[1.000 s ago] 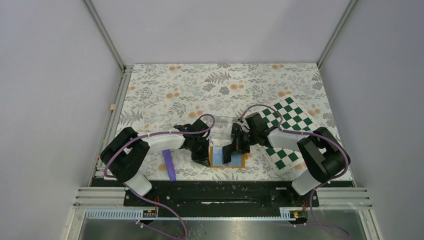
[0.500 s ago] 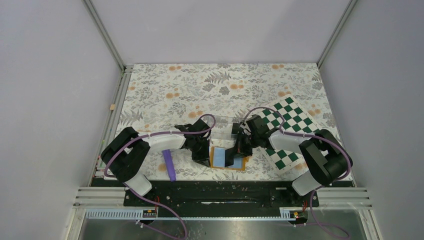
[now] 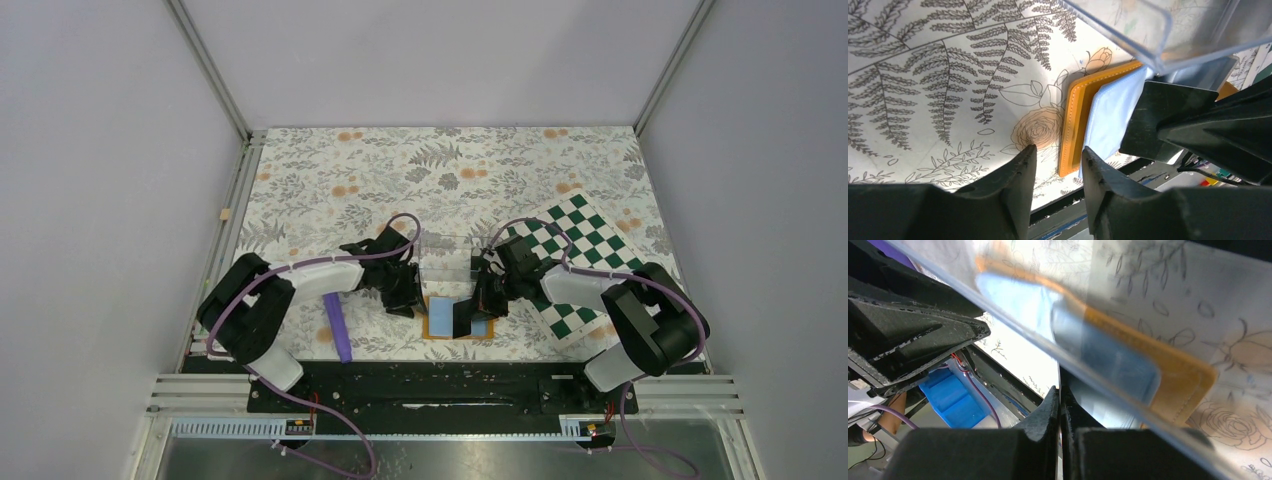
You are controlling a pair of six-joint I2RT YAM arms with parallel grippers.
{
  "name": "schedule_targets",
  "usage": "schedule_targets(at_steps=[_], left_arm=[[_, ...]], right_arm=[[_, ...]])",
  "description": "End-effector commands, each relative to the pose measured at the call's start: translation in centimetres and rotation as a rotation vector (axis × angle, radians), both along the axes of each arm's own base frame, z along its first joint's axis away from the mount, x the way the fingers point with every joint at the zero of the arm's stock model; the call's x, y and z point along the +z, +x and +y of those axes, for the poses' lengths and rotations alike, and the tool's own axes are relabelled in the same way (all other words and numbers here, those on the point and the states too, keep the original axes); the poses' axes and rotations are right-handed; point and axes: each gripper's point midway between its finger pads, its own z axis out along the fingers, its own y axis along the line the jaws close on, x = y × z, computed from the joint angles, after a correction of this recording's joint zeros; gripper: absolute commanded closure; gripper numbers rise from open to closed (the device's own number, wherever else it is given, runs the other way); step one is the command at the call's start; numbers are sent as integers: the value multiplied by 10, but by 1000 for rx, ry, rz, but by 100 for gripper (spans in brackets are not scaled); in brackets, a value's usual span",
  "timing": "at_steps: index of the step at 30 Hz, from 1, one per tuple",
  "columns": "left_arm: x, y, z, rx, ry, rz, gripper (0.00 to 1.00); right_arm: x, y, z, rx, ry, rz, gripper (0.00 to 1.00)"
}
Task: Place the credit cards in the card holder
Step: Insert the credit card into the card slot.
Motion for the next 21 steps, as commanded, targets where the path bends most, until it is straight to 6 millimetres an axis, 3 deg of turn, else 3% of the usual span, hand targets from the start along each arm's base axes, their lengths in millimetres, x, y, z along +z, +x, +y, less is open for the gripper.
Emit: schedule_targets(at_steps=[1,11,21], left_arm=[[4,12,-10,-29,-21,-30,64],[-13,4,-3,-36,22,16,97],[-18,0,0,-38,41,30,100]], right_arm=[[-11,-7,-9,-4,-65,39,100],[9,13,-7,4,-77,-79,100],[28,25,-8,-32,-39,-212,100]])
